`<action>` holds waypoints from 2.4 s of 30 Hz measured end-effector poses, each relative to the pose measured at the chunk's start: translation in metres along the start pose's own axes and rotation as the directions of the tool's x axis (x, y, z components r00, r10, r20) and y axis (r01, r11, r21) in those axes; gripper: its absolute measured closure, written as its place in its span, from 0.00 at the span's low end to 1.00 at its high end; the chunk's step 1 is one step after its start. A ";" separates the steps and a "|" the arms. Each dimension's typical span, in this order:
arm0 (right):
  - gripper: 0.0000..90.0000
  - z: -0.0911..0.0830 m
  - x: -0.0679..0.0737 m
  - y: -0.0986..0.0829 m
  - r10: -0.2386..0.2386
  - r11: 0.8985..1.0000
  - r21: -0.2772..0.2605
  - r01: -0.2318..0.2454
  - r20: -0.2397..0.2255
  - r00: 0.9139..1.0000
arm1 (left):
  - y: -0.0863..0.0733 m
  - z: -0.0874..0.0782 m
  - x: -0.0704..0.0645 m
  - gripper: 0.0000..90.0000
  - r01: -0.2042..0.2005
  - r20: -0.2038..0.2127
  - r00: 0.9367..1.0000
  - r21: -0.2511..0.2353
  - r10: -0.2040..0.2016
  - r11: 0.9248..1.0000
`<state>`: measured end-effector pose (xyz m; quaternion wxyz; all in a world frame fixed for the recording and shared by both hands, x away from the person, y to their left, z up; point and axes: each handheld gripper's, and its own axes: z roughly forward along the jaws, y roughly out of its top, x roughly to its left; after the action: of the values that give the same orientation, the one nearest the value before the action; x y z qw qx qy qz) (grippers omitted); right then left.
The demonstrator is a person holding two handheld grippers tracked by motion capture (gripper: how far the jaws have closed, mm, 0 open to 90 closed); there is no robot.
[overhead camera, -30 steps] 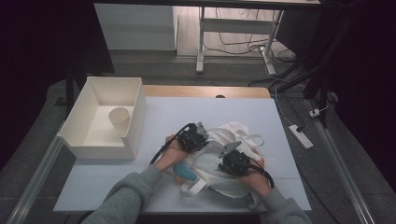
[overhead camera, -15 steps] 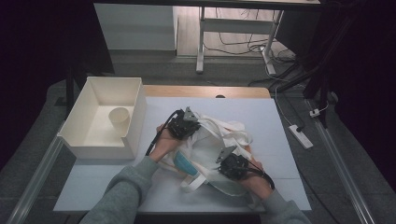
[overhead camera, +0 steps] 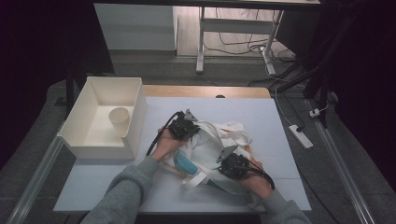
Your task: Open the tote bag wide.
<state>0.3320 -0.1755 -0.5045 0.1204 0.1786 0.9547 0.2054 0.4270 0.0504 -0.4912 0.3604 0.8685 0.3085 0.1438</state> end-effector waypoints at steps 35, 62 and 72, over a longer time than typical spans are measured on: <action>1.00 -0.015 -0.086 -0.033 0.301 0.942 -0.219 -0.255 0.214 0.929 | -0.002 0.002 -0.004 0.94 -0.028 0.055 0.998 -0.007 0.028 1.000; 0.78 -0.054 -0.058 -0.017 0.220 0.896 -0.417 -0.153 0.117 0.968 | 0.011 -0.064 -0.014 0.44 -0.009 0.094 0.995 -0.141 0.022 0.990; 0.60 -0.058 -0.060 -0.021 0.235 0.872 -0.452 -0.190 0.045 0.971 | 0.012 -0.112 -0.017 0.37 -0.015 0.093 0.995 -0.197 0.034 0.980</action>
<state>0.3624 -0.2371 -0.4529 0.1815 0.2601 0.8499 0.4209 0.3666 0.0930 -0.4051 0.4569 0.8384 0.2643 0.1361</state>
